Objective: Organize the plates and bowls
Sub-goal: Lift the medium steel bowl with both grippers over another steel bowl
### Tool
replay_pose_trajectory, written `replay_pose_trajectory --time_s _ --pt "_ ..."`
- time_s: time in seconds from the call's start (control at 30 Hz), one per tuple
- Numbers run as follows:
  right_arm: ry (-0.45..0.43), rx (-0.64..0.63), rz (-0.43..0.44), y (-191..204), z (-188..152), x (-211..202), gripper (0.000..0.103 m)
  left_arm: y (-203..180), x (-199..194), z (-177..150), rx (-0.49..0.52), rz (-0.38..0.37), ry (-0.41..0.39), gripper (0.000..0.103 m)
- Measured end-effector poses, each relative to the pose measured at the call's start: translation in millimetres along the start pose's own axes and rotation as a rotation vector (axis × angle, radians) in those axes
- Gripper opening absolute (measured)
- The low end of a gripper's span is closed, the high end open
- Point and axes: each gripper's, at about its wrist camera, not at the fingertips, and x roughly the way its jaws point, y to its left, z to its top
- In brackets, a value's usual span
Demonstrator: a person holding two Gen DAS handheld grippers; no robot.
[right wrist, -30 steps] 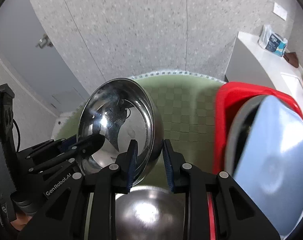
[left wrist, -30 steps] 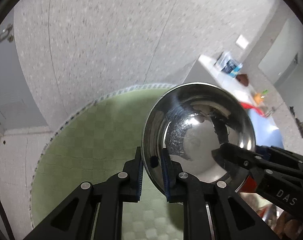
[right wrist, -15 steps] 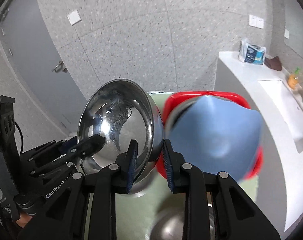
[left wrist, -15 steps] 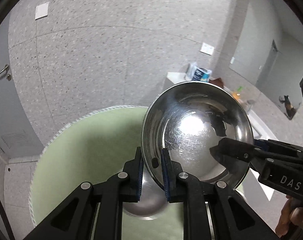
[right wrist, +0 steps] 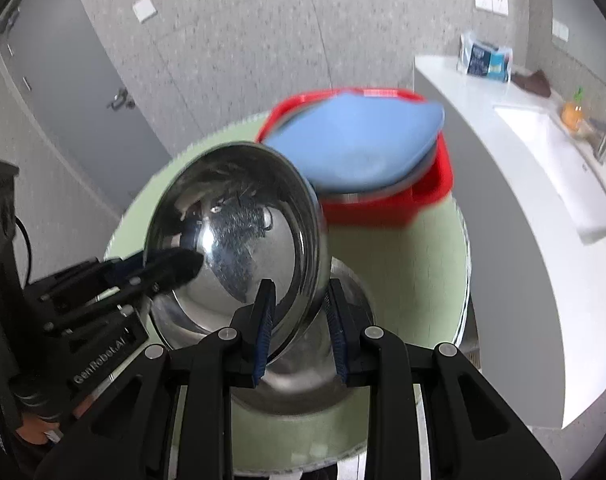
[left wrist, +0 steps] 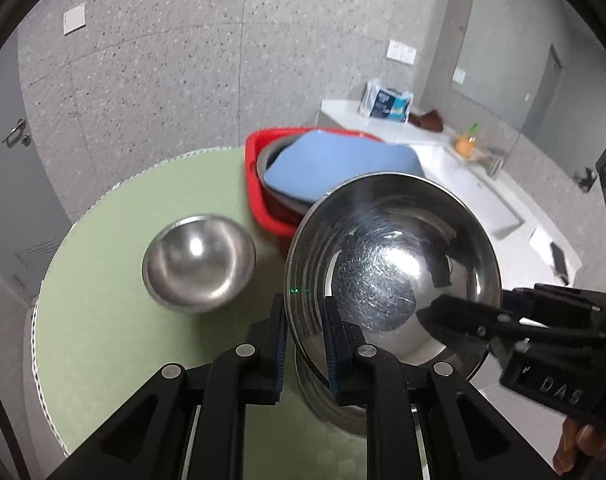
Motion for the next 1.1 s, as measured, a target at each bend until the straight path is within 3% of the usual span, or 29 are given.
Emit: replay_pose_trajectory --time_s 0.27,0.5,0.7,0.73,0.9,1.1 --pt "0.057 -0.034 -0.034 -8 -29 16 0.026 -36 10 -4 0.01 0.036 0.052 0.013" --pt "0.053 -0.081 -0.12 -6 -39 19 0.026 -34 45 9 0.03 0.041 0.101 0.013" --pt "0.066 -0.098 -0.175 -4 -44 25 0.029 -31 63 18 0.041 0.025 0.119 0.013" --pt "0.063 -0.098 -0.177 -4 -44 25 0.029 -32 64 20 0.041 0.022 0.117 0.017" --pt "0.058 -0.075 -0.168 -3 -45 25 0.035 -17 71 20 0.017 -0.031 0.126 0.025" --pt "0.06 -0.044 -0.155 -2 -43 25 0.039 -10 76 22 0.007 -0.069 0.142 0.026"
